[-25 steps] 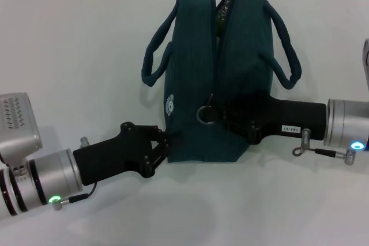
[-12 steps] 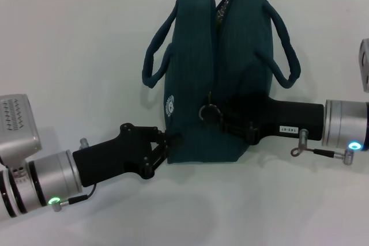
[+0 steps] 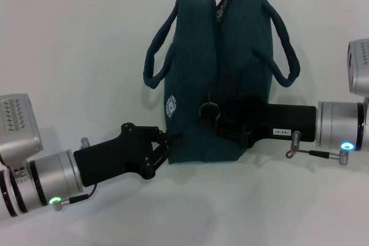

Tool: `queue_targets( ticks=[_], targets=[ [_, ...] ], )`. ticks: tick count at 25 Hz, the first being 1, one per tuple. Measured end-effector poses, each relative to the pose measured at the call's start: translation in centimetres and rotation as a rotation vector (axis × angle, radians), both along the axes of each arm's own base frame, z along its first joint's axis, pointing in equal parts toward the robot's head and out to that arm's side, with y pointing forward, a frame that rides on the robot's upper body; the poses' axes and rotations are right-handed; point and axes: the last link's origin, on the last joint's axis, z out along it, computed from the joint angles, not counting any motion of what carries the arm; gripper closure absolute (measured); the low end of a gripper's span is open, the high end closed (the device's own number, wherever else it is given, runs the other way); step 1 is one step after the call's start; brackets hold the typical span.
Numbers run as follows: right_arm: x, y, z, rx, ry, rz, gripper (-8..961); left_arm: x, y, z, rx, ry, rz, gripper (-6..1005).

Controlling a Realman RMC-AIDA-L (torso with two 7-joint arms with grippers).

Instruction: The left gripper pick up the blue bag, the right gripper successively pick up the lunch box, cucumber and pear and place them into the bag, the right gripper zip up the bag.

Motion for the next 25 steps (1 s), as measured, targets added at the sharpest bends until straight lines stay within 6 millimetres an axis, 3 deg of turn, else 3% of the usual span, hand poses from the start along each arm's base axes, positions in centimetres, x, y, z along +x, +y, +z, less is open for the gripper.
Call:
queue_targets(
  ticks=[9,25],
  targets=[
    [-0.56,0.73,0.02,0.023,-0.003,0.002,741,0.00,-0.04,-0.04,0.002,0.001,-0.002,944],
    [-0.68,0.42,-0.48,0.006,-0.010,-0.001,948,-0.03,-0.07,-0.03,0.004,0.002,-0.004,944]
  ],
)
